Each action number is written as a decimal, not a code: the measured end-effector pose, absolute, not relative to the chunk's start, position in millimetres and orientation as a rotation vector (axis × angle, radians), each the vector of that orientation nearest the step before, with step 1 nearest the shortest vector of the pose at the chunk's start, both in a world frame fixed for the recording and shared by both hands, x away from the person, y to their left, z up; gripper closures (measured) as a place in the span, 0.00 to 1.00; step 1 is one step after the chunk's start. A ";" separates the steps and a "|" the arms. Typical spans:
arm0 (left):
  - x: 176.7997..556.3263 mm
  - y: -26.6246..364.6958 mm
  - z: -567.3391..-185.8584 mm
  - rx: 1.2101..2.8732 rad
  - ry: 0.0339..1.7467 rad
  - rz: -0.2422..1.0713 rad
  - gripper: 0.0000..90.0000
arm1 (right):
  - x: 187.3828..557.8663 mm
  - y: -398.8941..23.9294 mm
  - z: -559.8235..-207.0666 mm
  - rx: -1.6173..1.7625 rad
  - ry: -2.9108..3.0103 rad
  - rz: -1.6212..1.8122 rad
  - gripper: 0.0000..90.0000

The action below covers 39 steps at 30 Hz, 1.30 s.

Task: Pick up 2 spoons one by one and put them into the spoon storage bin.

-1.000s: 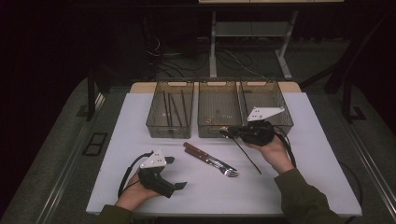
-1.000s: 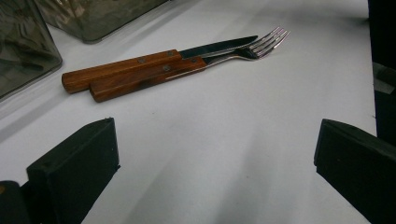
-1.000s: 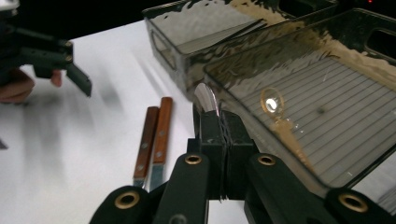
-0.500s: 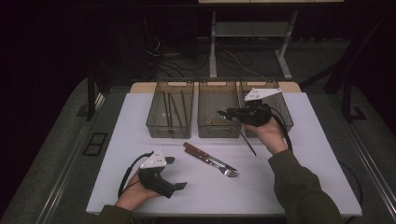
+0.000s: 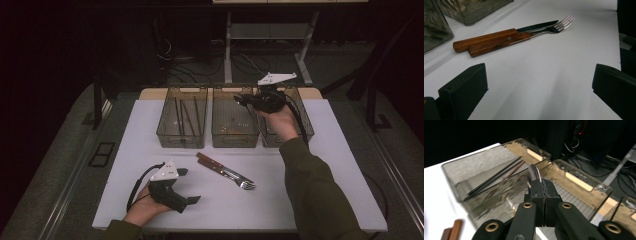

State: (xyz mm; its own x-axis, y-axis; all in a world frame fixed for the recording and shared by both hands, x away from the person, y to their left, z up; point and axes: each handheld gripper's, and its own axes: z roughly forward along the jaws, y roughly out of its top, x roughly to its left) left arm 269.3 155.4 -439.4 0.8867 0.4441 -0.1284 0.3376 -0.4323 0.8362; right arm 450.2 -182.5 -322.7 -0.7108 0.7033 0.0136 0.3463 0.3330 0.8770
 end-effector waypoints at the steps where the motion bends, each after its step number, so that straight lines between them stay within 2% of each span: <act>1: 269.8 155.6 -439.3 2.062 0.559 0.140 0.00 | 453.9 -181.8 -321.9 0.934 2.224 1.333 0.99; 12: 270.7 155.0 -438.5 2.064 0.558 0.133 0.00 | 487.2 -168.4 -327.0 0.972 2.194 1.268 0.99; 23: 271.2 155.0 -438.6 2.055 0.562 0.123 0.00 | 508.8 -158.1 -354.3 1.048 2.220 1.200 0.97; 24: 271.1 155.1 -438.5 2.055 0.561 0.123 0.00 | 508.9 -156.9 -357.0 1.059 2.225 1.189 0.93; 25: 271.0 155.1 -438.4 2.056 0.560 0.124 0.00 | 508.4 -156.4 -358.7 1.061 2.220 1.171 0.83; 29: 270.7 154.6 -438.5 2.054 0.555 0.126 0.00 | 505.6 -158.3 -360.1 1.085 2.215 1.176 0.68; 39: 270.7 154.1 -439.0 2.061 0.555 0.132 0.00 | 484.0 -176.1 -355.9 1.119 2.219 1.240 0.55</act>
